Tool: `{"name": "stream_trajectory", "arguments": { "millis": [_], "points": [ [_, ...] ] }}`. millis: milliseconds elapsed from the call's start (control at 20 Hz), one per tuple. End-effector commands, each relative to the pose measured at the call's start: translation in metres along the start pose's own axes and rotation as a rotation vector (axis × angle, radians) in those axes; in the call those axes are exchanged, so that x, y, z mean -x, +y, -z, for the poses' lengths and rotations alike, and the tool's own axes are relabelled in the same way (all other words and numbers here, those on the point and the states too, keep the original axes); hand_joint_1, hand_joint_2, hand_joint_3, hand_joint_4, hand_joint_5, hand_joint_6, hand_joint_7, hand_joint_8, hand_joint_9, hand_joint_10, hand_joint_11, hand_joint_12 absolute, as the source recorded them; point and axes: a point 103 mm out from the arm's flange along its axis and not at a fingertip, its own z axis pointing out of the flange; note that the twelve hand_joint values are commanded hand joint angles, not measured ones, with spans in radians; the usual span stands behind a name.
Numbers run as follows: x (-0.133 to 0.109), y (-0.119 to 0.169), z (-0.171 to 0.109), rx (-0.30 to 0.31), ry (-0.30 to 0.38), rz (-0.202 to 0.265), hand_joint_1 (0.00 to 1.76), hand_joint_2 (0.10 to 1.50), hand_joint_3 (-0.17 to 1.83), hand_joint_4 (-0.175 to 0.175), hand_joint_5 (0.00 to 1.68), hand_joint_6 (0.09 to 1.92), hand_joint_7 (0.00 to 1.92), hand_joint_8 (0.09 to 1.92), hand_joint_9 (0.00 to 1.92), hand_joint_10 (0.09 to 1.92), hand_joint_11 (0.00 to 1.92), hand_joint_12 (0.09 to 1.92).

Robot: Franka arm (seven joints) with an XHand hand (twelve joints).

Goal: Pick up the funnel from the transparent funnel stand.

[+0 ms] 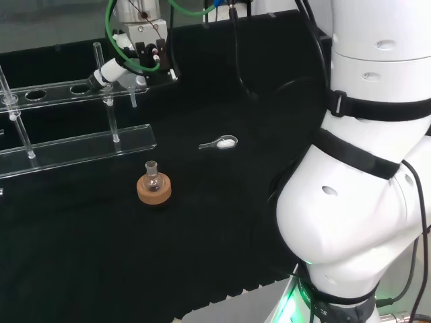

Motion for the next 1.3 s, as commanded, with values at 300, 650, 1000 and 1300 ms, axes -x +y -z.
{"name": "stream_trajectory", "arguments": {
  "millis": [300, 650, 1000, 1300],
  "points": [
    [0.005, 0.001, -0.005, 0.009, 0.017, -0.012, 0.45, 0.68, 0.01, 0.002, 0.0, 0.09, 0.06, 0.09, 0.06, 0.09, 0.0, 0.83],
    [0.007, 0.004, -0.006, 0.003, 0.014, -0.019, 0.5, 0.69, 0.0, -0.002, 0.0, 0.09, 0.08, 0.19, 0.0, 0.46, 0.0, 1.14],
    [0.012, 0.006, -0.01, -0.013, 0.016, -0.036, 0.52, 0.71, 0.01, -0.008, 0.02, 0.09, 0.01, 0.5, 0.0, 0.61, 0.0, 1.21],
    [0.014, 0.008, -0.007, 0.012, 0.033, -0.046, 0.54, 0.72, 0.01, -0.009, 0.09, 0.09, 0.08, 0.57, 0.03, 0.79, 0.0, 1.29]
  ]
}}
